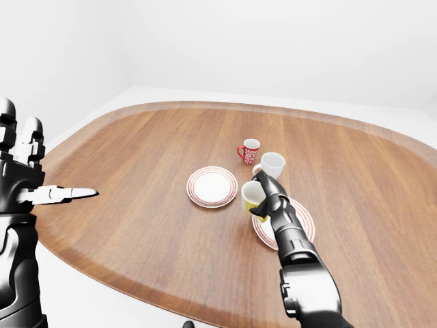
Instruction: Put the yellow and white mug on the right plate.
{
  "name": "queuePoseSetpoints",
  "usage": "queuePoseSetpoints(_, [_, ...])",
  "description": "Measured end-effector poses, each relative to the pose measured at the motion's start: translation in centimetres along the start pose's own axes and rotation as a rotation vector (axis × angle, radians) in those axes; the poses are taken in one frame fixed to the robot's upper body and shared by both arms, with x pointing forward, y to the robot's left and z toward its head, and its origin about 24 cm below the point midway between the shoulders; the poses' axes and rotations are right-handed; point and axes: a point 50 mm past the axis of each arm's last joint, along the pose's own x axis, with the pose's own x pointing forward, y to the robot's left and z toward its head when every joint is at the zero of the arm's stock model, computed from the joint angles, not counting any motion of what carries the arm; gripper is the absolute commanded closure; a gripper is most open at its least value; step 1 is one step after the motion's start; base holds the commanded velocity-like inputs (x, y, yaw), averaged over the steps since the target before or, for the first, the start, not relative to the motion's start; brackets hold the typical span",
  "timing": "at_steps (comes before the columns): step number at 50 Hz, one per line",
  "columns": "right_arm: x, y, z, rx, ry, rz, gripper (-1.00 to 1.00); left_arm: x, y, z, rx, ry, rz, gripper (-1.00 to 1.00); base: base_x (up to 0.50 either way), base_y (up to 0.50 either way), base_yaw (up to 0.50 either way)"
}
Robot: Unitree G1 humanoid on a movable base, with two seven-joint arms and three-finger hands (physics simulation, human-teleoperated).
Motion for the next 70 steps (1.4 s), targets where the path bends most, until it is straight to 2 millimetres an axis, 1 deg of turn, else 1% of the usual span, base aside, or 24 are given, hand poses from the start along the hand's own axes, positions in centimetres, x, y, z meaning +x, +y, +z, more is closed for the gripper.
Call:
queuePoseSetpoints(21, [0.2, -1.8, -1.7, 0.023, 0.055, -0.044, 1.00, 0.0, 0.0, -0.2, 0.000, 0.008, -0.002, -1.00, 0.00, 0.00, 0.00])
queuePoseSetpoints(37, [0.2, -2.2, -2.2, 0.028, 0.069, -0.056, 1.00, 0.0, 0.0, -0.2, 0.001, 0.009, -0.002, -1.00, 0.00, 0.00, 0.00])
queuePoseSetpoints(45, [0.0, -2.7, -3.5, 0.033, 0.108, -0.087, 1.00, 0.0, 0.0, -0.2, 0.002, 0.009, -0.002, -1.00, 0.00, 0.00, 0.00])
queuePoseSetpoints(52, [-0.1, -2.9, -4.0, 0.031, 0.126, -0.100, 1.00, 0.0, 0.0, -0.2, 0.003, 0.009, -0.003, -1.00, 0.00, 0.00, 0.00])
queuePoseSetpoints(70, [-0.2, -3.1, -4.4, 0.028, 0.140, -0.110, 1.00, -0.1, -0.1, -0.2, 0.004, 0.008, -0.003, -1.00, 0.00, 0.00, 0.00])
